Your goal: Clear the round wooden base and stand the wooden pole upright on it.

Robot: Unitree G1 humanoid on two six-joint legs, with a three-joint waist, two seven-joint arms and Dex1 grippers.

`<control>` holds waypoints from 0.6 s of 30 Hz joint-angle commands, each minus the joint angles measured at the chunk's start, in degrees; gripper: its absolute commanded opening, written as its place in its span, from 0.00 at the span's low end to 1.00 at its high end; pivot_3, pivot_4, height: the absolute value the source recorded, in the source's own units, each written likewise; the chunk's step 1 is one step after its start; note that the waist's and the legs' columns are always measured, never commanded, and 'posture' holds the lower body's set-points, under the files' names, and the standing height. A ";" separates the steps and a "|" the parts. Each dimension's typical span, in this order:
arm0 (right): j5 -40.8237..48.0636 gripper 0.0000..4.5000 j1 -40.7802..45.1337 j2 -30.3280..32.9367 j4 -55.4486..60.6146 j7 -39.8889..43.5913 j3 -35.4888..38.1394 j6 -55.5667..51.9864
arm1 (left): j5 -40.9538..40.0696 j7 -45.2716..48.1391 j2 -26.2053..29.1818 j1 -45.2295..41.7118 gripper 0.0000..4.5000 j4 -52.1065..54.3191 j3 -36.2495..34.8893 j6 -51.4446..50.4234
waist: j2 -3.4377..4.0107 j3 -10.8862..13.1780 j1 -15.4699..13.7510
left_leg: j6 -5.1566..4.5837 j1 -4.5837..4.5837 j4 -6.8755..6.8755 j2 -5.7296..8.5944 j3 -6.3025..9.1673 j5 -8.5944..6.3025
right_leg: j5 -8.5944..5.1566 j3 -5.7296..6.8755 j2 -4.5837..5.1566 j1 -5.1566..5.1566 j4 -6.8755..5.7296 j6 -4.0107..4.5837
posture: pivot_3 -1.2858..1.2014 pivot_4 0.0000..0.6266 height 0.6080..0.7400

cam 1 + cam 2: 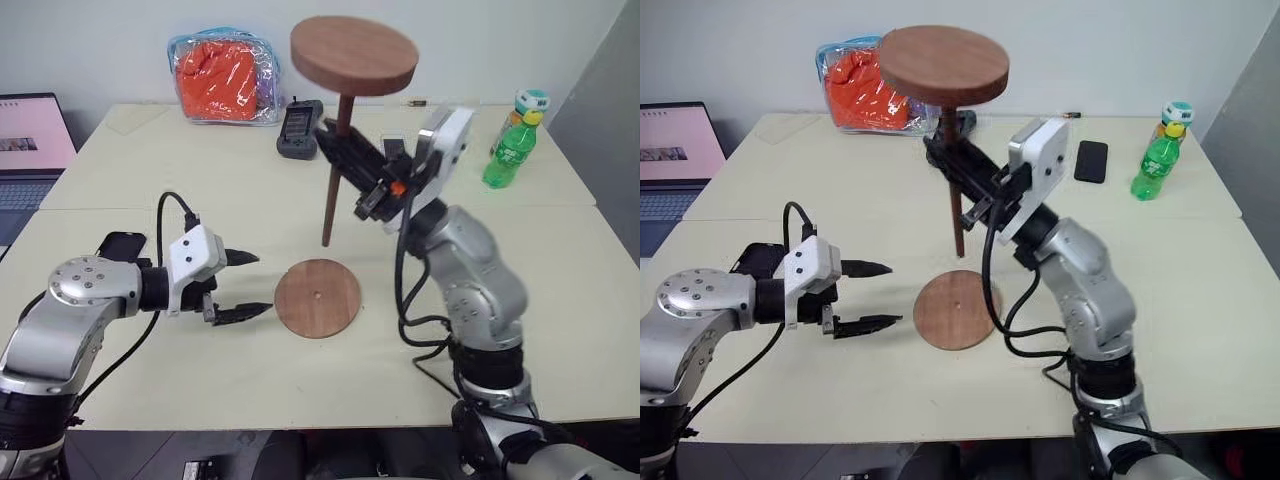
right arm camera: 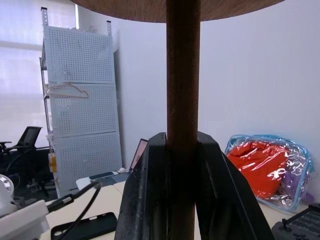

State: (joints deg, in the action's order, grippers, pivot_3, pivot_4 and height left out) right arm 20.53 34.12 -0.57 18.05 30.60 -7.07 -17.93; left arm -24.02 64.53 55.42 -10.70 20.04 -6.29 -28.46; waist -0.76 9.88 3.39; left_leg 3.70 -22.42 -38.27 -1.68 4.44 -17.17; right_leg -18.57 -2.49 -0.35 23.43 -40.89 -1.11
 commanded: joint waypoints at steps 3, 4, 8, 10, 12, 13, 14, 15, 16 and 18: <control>-3.26 0.05 -3.49 -0.93 -2.60 2.33 -6.27 9.07 | 0.39 0.13 1.38 3.91 1.00 4.27 -0.59 0.94 | 0.00 0.00 -0.07 | 0.01 -0.01 0.00 0.00 -0.01 0.00 | 0.00 -0.01 0.00 0.00 0.01 0.00 | 0.52 0.24 1.00; -4.03 0.05 -3.70 -0.61 -2.87 2.60 -7.21 9.77 | 0.76 0.31 1.49 4.32 1.00 3.87 -0.44 1.45 | 0.01 0.01 -0.08 | 0.01 0.00 0.00 0.00 0.00 0.00 | 0.00 -0.01 0.00 0.00 0.01 0.00 | 0.52 0.24 1.00; -3.86 0.05 -4.19 0.37 -2.96 3.10 -8.17 9.54 | 2.13 0.69 1.86 4.34 1.00 2.27 0.60 2.91 | 0.00 0.00 -0.19 | 0.01 0.00 -0.01 0.02 0.00 0.01 | 0.00 0.01 0.00 -0.02 0.00 0.00 | 0.52 0.24 1.00; -3.93 0.05 -4.45 1.27 -3.07 3.70 -8.53 9.58 | 2.57 1.11 2.15 4.35 1.00 1.64 0.80 3.35 | 0.00 0.00 -0.20 | 0.01 0.01 -0.01 0.02 0.00 0.01 | 0.00 0.02 0.00 -0.04 0.02 0.00 | 0.52 0.24 1.00; -3.76 0.05 -5.08 2.09 -3.09 4.27 -8.89 9.29 | 3.09 1.45 2.37 4.41 1.00 0.89 0.99 4.19 | 0.00 0.00 -0.19 | 0.01 0.01 -0.01 0.03 -0.01 0.01 | 0.00 0.03 0.00 -0.05 0.02 0.00 | 0.52 0.24 1.00; -3.80 0.05 -5.25 2.34 -3.29 4.42 -9.17 9.32 | 3.25 1.70 2.39 4.33 1.00 0.41 1.03 4.58 | 0.00 0.00 -0.19 | 0.01 0.01 -0.01 0.03 -0.01 0.01 | 0.00 0.03 0.00 -0.05 0.02 0.00 | 0.52 0.24 1.00; -3.78 0.05 -5.59 2.94 -3.23 4.84 -9.40 9.13 | 2.89 1.70 2.11 3.72 1.00 0.42 1.20 4.11 | 0.00 0.00 -0.18 | 0.01 0.02 -0.01 0.03 -0.01 0.01 | 0.00 0.02 -0.01 -0.05 0.02 0.00 | 0.52 0.24 1.00; -3.81 0.05 -5.76 3.29 -3.26 5.13 -9.59 9.08 | 2.61 1.73 1.91 3.25 1.00 0.35 1.31 3.84 | 0.00 0.00 -0.18 | 0.01 0.02 -0.01 0.03 -0.02 0.01 | 0.00 0.02 -0.02 -0.05 0.01 0.00 | 0.52 0.24 1.00; -3.82 0.05 -5.85 3.49 -3.25 5.30 -9.66 9.02 | 2.42 1.73 1.79 2.95 1.00 0.31 1.40 3.65 | 0.00 0.00 -0.18 | 0.01 0.01 -0.01 0.02 -0.02 0.00 | 0.00 0.02 -0.02 -0.05 0.01 0.00 | 0.52 0.24 1.00; -2.98 0.05 -6.19 3.85 -2.86 5.43 -9.36 8.43 | 2.67 2.00 1.90 2.53 1.00 0.29 1.87 4.11 | 0.00 0.00 -0.18 | 0.01 0.01 -0.01 0.03 -0.02 0.01 | 0.00 0.02 -0.02 -0.05 0.01 0.00 | 0.52 0.24 1.00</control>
State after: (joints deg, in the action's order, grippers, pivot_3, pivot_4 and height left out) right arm 16.60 27.82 3.50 13.15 35.19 -16.74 -9.58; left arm -21.28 65.94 56.74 -7.37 19.69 -4.29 -25.25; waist -0.76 9.89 3.21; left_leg 3.71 -22.41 -38.29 -1.66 4.43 -17.17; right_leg -18.57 -2.48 -0.37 23.38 -40.88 -1.11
